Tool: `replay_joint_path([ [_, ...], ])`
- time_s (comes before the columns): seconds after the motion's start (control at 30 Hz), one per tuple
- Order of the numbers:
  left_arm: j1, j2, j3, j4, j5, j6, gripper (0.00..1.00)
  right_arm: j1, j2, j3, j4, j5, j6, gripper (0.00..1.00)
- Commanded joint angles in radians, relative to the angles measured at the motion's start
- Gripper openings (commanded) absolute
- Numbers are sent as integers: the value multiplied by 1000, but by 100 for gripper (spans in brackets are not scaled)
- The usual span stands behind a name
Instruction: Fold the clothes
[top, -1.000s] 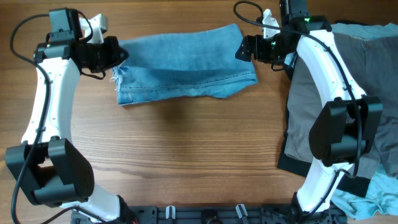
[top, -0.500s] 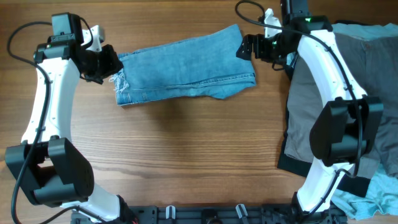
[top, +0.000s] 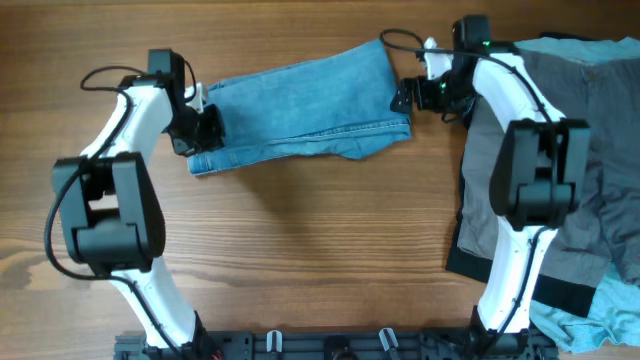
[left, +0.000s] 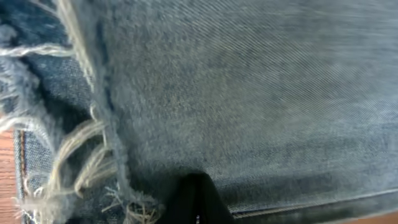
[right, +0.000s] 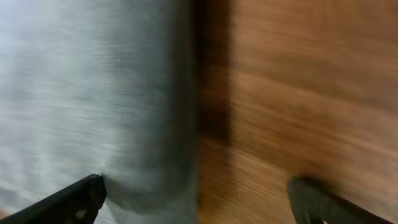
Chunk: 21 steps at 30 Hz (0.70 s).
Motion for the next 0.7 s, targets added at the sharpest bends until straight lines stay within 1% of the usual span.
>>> replay_joint_path([
  [0.0, 4, 7, -10, -14, -25, -24, 6, 30, 63, -9, 13, -174, -61, 96],
  [0.13, 4, 7, -10, -16, -24, -24, 8, 82, 105, -9, 10, -257, -69, 91],
  [0.17, 4, 7, -10, -18, -24, -24, 9, 100, 111, -9, 10, -264, -90, 86],
  [0.2, 4, 7, -10, -19, -24, -24, 9, 113, 111, -9, 11, -267, -101, 68],
  [0.23, 4, 7, -10, -22, -24, -24, 9, 125, 109, -6, 12, -271, -111, 35],
  [0.27, 4, 7, -10, -24, -25, -24, 9, 129, 106, 3, 12, -251, -107, 12],
  [0.3, 4, 7, -10, -31, -24, -24, 8, 128, 103, 21, 3, -211, -69, 4],
  [0.37, 10, 7, -9, -48, -18, -24, 10, 111, 87, 56, -24, -85, 36, 4],
  [0.43, 22, 2, 2, -86, 25, -24, 20, 83, 36, 77, -71, 133, 161, 4],
  [0.47, 28, -3, 11, -104, 43, -24, 25, 68, 0, 77, -90, 238, 194, 4],
  [0.53, 41, -26, 29, -126, 69, -24, 30, 38, -102, 78, -108, 457, 204, 4],
  [0.6, 49, -53, 32, -126, 92, -24, 33, 29, -159, 78, -103, 508, 202, 4],
  [0.67, 56, -88, 32, -126, 114, -24, 34, 30, -242, 78, -78, 478, 183, 4],
])
